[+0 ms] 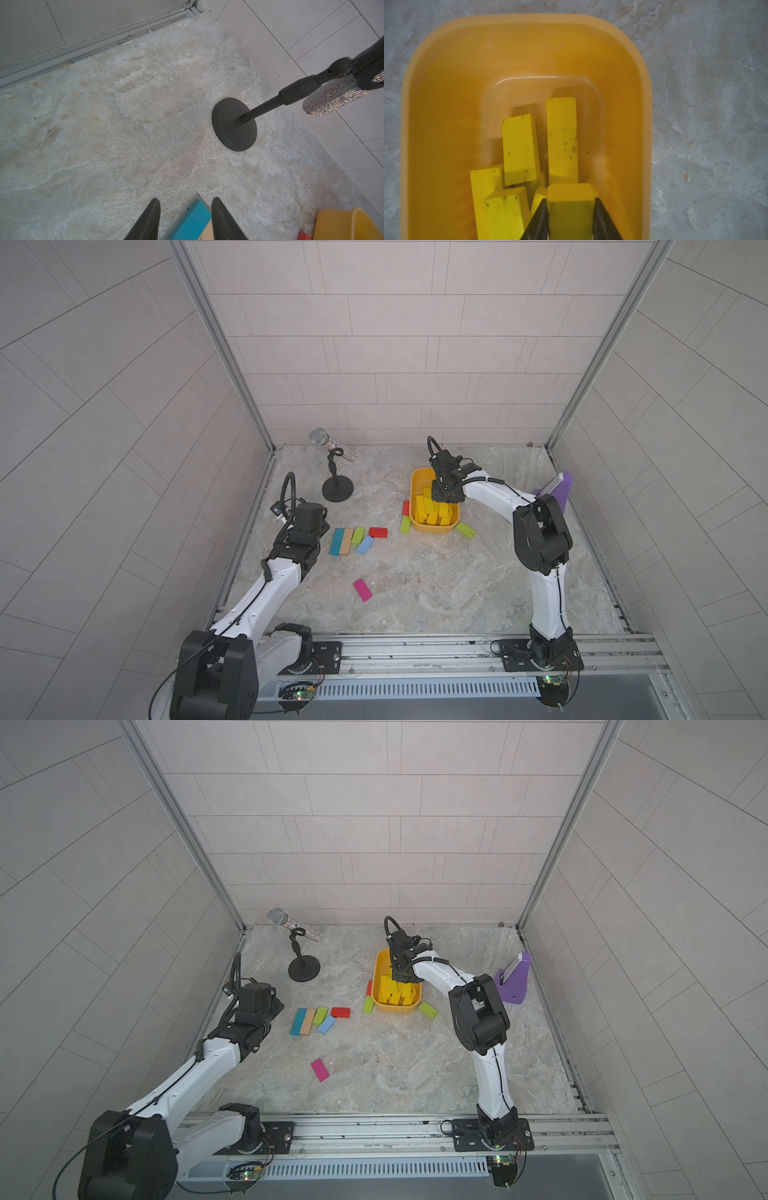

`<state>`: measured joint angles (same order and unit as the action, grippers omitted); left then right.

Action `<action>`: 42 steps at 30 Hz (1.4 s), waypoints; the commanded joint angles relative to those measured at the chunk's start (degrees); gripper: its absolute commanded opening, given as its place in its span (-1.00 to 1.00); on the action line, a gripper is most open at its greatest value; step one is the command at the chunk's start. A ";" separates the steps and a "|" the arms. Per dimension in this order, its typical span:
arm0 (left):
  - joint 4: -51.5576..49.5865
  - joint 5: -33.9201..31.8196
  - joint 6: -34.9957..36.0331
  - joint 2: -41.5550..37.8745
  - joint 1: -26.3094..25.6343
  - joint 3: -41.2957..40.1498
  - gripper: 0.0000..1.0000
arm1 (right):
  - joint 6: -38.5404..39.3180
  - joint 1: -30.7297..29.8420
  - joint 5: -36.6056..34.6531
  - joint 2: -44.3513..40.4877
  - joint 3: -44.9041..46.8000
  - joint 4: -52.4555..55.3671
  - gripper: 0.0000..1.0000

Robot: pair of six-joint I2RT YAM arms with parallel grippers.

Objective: Pick out the yellow building blocks
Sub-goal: Place the building block in the storage box, then reset both arms

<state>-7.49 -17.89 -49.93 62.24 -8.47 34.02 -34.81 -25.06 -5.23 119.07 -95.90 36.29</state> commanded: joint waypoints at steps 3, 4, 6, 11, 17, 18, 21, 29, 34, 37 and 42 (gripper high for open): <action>-1.05 -1.45 0.27 -0.62 0.39 -0.18 -0.10 | 1.75 -0.15 -3.36 -2.12 -0.09 1.33 -0.04; -0.96 -1.39 0.22 -0.47 0.41 -0.18 -0.10 | 2.29 -0.11 -3.78 -2.90 0.21 1.22 0.01; -0.82 -1.02 0.13 -0.28 0.38 -0.18 -0.10 | 3.56 -0.16 -4.32 -4.77 1.07 0.97 0.10; -0.69 -0.93 0.15 0.10 0.37 -0.09 -0.10 | 6.18 -0.16 -5.97 -12.08 5.54 0.19 0.15; -0.77 -0.34 8.81 0.37 0.42 1.94 -0.11 | 10.77 0.06 -14.92 -34.65 30.00 -20.83 0.10; -1.78 -0.61 11.19 0.30 0.38 2.89 -0.11 | 11.72 0.32 -16.74 -37.92 33.48 -23.41 0.10; -4.13 -3.94 18.47 -0.07 0.40 5.13 -0.08 | 14.72 1.82 -22.96 -47.18 42.99 -28.52 0.15; 13.91 -10.53 36.49 3.60 1.66 -3.04 0.41 | 18.00 16.85 -23.66 -49.20 57.86 -38.17 0.30; 19.55 -10.98 38.78 14.04 2.08 -2.44 0.72 | 26.21 18.73 -21.16 -37.96 63.89 -58.36 0.39; 18.65 -11.35 38.66 19.07 2.70 0.51 0.80 | 30.58 18.68 -18.86 -33.41 66.13 -71.29 0.42; 27.52 -11.14 41.71 21.52 2.78 -0.09 0.80 | 31.53 20.58 -12.71 -31.36 70.21 -82.19 0.44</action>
<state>11.77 -27.77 -11.84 83.88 -6.11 34.13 -6.17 -5.56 -21.65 87.72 -28.80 -31.11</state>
